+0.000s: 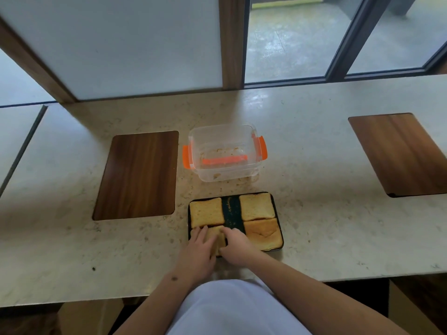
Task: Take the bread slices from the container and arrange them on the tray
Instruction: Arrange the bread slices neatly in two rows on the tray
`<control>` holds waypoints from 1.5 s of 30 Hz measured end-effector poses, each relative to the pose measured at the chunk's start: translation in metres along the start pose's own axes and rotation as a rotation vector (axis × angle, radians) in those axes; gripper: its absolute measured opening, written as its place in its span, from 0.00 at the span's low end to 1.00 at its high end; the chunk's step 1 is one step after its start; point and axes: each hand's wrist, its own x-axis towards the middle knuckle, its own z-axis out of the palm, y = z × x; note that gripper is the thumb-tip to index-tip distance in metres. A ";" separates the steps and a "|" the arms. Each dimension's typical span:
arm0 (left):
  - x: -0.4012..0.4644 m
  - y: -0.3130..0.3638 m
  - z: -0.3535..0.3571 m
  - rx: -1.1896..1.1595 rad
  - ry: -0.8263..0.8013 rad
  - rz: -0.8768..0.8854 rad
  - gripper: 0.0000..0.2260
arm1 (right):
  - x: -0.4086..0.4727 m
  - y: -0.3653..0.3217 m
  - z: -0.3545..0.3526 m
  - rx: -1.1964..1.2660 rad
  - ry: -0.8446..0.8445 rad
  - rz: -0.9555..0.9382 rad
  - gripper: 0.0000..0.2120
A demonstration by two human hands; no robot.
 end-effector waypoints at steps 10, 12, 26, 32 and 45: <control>0.005 0.006 -0.008 0.062 -0.070 -0.013 0.26 | 0.003 0.005 -0.003 0.041 0.008 0.017 0.34; 0.004 0.007 -0.010 0.017 -0.006 -0.033 0.25 | 0.006 0.006 -0.004 0.044 0.015 0.020 0.33; 0.011 -0.005 -0.021 -0.504 0.157 -0.324 0.18 | 0.023 0.001 -0.014 0.115 0.073 0.090 0.31; 0.024 -0.009 -0.033 -0.618 0.147 -0.434 0.22 | 0.032 -0.007 -0.021 0.131 0.062 0.124 0.32; 0.045 -0.017 -0.033 -0.716 0.093 -0.506 0.23 | 0.040 -0.012 -0.019 0.153 0.081 0.163 0.31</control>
